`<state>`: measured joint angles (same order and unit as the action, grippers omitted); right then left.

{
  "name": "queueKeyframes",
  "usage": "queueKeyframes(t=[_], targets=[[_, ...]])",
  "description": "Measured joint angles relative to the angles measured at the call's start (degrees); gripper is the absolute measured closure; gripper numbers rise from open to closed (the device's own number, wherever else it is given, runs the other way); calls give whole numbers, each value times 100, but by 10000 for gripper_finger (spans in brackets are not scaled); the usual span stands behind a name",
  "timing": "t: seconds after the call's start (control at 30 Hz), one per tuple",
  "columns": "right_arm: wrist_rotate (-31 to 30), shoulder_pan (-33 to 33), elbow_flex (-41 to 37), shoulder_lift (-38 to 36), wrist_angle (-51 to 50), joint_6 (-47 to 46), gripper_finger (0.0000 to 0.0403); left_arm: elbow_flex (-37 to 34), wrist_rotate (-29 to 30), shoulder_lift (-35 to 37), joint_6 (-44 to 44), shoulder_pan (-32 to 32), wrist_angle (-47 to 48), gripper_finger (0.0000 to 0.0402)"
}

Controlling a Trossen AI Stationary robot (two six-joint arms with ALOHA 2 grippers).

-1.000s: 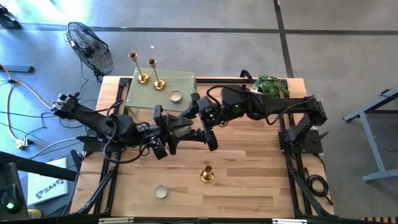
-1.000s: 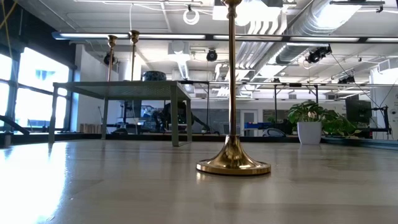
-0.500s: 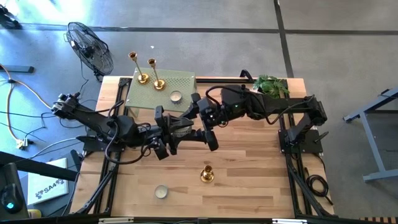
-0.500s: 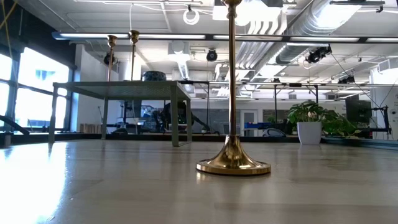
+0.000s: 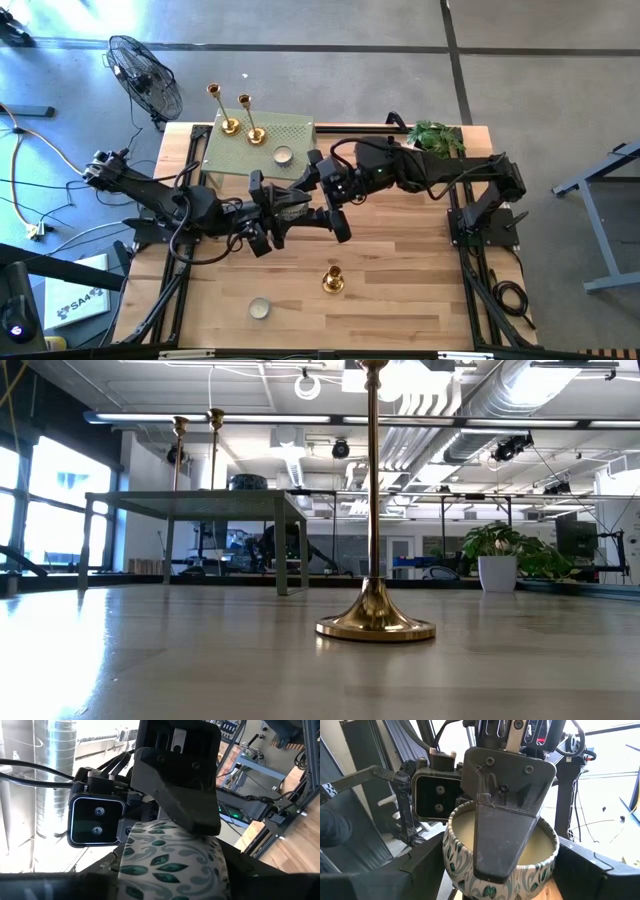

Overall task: Pick & Place candle stick holders
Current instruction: Put the right blue patterned round candle on the shelf

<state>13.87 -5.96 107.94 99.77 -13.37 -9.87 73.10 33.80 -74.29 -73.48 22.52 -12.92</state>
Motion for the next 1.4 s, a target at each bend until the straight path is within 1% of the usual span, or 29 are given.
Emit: queueKeyframes(t=[0.17,0.4,0.5,0.6,0.67,0.87,0.93,1.13,1.3,1.4], targets=[[2,0,0,2,-11,-82,107,0,11,1,272,0,29,233],[-8,0,0,4,-12,-81,107,0,69,3,306,0,60,233],[-68,5,-1,8,-17,-86,107,0,349,1,401,7,71,233],[-132,14,-5,11,-50,-147,107,0,713,-1,795,50,107,233],[-149,16,-11,21,-57,-121,107,0,923,-4,731,166,120,233],[-131,37,-11,22,-66,-55,107,0,1044,-8,630,295,119,231],[-137,37,-11,22,-56,-31,107,0,1045,-8,650,295,116,222],[-175,31,-13,28,-37,-13,107,2,1058,-10,413,293,53,173],[-176,28,-13,26,-42,-35,107,2,1205,-10,247,295,-21,143],[-179,33,-13,26,-57,-37,107,2,1418,2,-312,347,-16,137]])
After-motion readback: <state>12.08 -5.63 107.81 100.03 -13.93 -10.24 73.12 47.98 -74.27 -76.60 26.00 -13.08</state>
